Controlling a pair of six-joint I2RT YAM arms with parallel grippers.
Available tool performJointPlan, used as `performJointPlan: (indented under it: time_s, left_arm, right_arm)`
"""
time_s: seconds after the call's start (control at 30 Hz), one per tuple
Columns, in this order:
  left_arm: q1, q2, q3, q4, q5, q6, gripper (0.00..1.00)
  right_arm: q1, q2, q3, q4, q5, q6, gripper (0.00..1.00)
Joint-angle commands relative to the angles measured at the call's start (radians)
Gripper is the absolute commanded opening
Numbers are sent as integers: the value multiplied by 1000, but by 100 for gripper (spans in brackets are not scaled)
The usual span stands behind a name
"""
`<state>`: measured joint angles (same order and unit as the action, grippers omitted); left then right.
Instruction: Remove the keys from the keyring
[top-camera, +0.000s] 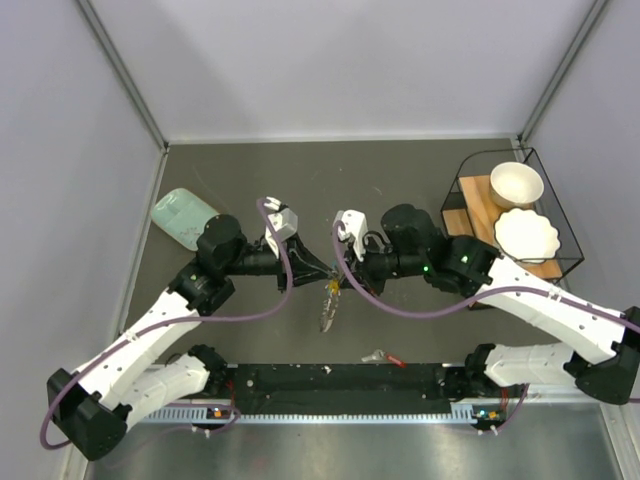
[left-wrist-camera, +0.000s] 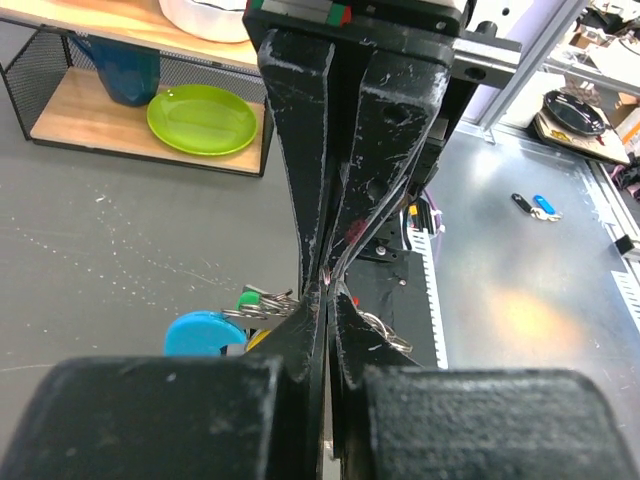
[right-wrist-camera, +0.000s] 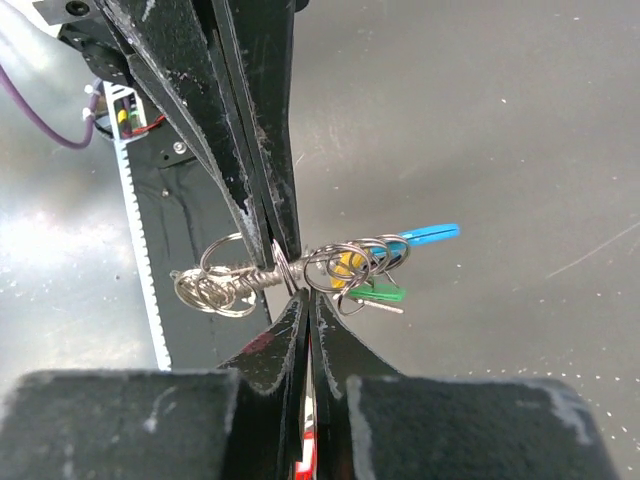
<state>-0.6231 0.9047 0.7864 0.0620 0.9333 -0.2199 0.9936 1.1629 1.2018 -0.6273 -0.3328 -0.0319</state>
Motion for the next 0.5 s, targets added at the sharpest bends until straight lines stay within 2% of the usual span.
performJointPlan:
  time_s: [0.0, 0.13, 0.2, 0.23, 0.27, 0.33, 0.47]
  left_arm:
    - [10, -26, -12, 104, -22, -16, 0]
    - [32, -39, -23, 50, -106, 19, 0]
    - [56, -49, -33, 16, -148, 28, 0]
    - [63, -59, -41, 3, -172, 30, 0]
    - [75, -67, -44, -32, -198, 36, 0]
    - [91, -81, -58, -59, -262, 48, 0]
    - [109, -108, -72, -151, -418, 65, 0]
  right_arm:
    - [-6, -43, -10, 60, 50, 16, 0]
    - [-7, -65, -37, 87, 156, 79, 0]
    - [-7, -97, -54, 116, 265, 143, 3]
    - [-7, -112, -70, 120, 302, 170, 14]
    - [-7, -129, -79, 121, 375, 202, 19]
    - [-7, -184, -123, 120, 417, 288, 32]
    - [-7, -273, -246, 91, 466, 418, 36]
